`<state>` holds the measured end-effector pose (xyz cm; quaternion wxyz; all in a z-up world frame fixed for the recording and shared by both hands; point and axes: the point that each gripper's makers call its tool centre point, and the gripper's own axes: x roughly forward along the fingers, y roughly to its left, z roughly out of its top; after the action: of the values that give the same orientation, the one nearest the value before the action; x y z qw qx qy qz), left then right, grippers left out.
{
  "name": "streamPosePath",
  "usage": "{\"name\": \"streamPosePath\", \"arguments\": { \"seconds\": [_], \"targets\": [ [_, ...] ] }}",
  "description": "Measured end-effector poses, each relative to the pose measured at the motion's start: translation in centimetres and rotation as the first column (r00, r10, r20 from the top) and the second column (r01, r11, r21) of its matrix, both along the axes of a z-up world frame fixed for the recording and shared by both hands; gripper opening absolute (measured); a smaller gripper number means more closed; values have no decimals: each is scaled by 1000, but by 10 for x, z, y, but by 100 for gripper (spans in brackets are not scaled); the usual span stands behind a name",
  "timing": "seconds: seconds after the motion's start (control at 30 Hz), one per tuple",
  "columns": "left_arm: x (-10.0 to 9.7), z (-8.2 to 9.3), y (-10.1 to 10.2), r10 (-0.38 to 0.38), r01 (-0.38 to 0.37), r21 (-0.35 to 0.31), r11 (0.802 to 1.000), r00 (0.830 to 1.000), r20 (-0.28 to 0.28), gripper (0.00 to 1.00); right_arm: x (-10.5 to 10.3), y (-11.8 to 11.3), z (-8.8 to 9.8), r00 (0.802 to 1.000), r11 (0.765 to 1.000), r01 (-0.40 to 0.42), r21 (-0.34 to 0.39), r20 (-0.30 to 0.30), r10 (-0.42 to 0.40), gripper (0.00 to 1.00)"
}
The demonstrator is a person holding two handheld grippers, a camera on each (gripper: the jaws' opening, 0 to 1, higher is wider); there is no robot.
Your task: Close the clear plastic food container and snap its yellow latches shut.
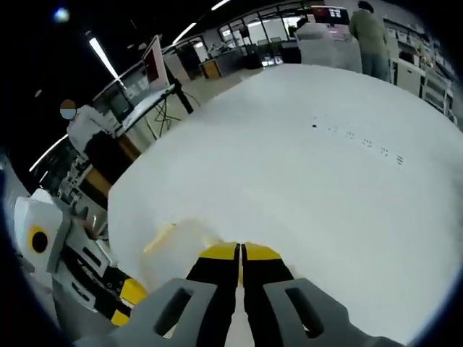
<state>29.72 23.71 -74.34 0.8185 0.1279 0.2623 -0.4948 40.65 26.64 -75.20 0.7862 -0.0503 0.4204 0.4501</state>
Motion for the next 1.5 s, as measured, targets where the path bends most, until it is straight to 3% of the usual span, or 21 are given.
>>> {"name": "streamPosePath", "arguments": {
  "seconds": [0.07, 0.2, 0.33, 0.4, 0.5, 0.6, 0.67, 0.73, 0.9, 0.97, 1.3, 1.5],
  "targets": [
    [1, 3, 0, -46, 43, 54, 998, 997, 65, 17, -7, -1, 4, 997, 997, -72, -42, -2, 72, 7],
    [5, 3, 1, -104, 88, 122, 989, 986, 131, 24, -24, -2, 6, 974, 968, -227, -112, -27, 225, 19],
    [5, -4, 4, -164, 135, 192, 972, 976, 144, 29, -25, -10, 0, 952, 923, -300, -239, -9, 307, 21],
    [2, -6, 2, -184, 151, 206, 967, 970, 157, 31, -27, -7, -2, 943, 911, -328, -250, -32, 331, 21],
    [2, -13, 3, -270, 195, 315, 929, 938, 217, 32, -30, -6, -5, 923, 877, -382, -291, -64, 381, 23],
    [1, -18, 2, -277, 204, 328, 922, 941, 193, 32, -37, -6, -10, 890, 824, -452, -340, -107, 444, 25],
    [6, -19, 3, -294, 205, 359, 911, 932, 214, 31, -41, -5, -14, 868, 792, -492, -362, -137, 477, 29],
    [7, -18, 2, -297, 210, 361, 909, 932, 207, 33, -46, -7, -19, 846, 758, -531, -379, -182, 502, 31],
    [4, -22, 1, -317, 231, 372, 899, 929, 190, 30, -44, -8, -29, 825, 712, -561, -422, -214, 523, 32],
    [3, -25, 1, -319, 231, 380, 896, 929, 185, 31, -45, -6, -28, 821, 713, -568, -411, -224, 526, 32],
    [2, -31, 2, -334, 250, 388, 887, 928, 166, 31, -47, -7, -30, 788, 664, -613, -428, -275, 551, 34],
    [2, -32, 2, -336, 247, 402, 882, 927, 168, 31, -48, -6, -32, 768, 620, -637, -458, -305, 563, 35]
  ]
}}
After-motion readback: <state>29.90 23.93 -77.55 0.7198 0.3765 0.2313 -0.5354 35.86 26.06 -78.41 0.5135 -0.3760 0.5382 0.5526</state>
